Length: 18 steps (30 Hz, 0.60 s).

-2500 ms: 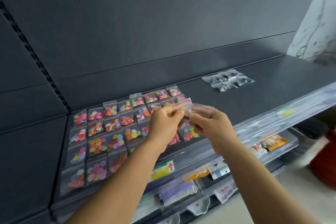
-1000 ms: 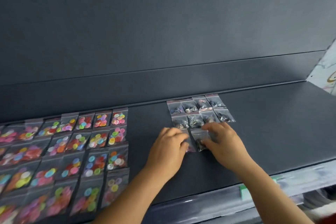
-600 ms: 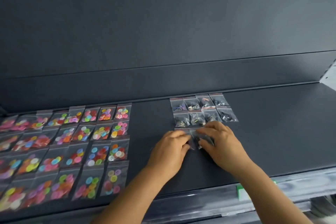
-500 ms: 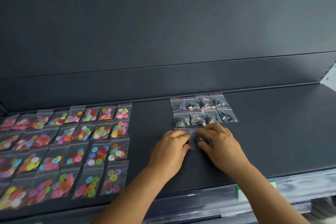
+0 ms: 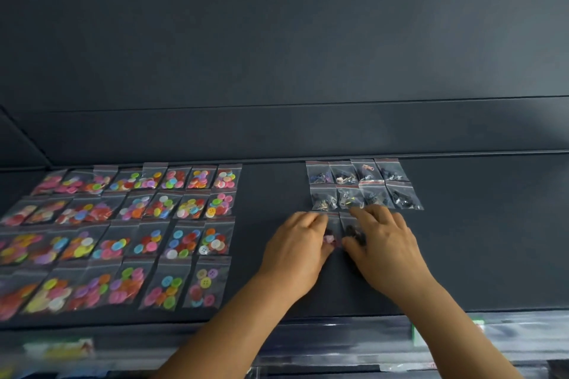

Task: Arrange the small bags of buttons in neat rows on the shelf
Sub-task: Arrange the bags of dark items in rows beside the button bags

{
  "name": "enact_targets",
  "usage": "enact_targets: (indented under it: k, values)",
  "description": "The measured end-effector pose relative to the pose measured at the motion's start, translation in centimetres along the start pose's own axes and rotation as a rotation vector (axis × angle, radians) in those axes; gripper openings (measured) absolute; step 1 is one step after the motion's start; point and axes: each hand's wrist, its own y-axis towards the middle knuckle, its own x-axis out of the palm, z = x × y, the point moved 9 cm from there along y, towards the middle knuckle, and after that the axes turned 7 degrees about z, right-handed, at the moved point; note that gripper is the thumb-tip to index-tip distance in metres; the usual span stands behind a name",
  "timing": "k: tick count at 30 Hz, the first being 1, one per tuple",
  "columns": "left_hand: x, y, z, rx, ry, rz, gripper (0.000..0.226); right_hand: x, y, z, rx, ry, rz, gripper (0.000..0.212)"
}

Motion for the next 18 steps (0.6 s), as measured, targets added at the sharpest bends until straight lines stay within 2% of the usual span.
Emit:
enact_targets:
  k: [10, 18]
  values:
    - [-6.3, -5.2, -6.7, -0.192, 0.126, 0.113, 0.06, 0.8, -0.4, -10.1, -0.265, 0.087, -0.046, 0.062]
    - [-13.7, -13.5, -16.3, -0.381, 0.176, 0.2, 0.06, 3.7, -3.0, -23.0, -0.426, 0.151, -0.097, 0.062]
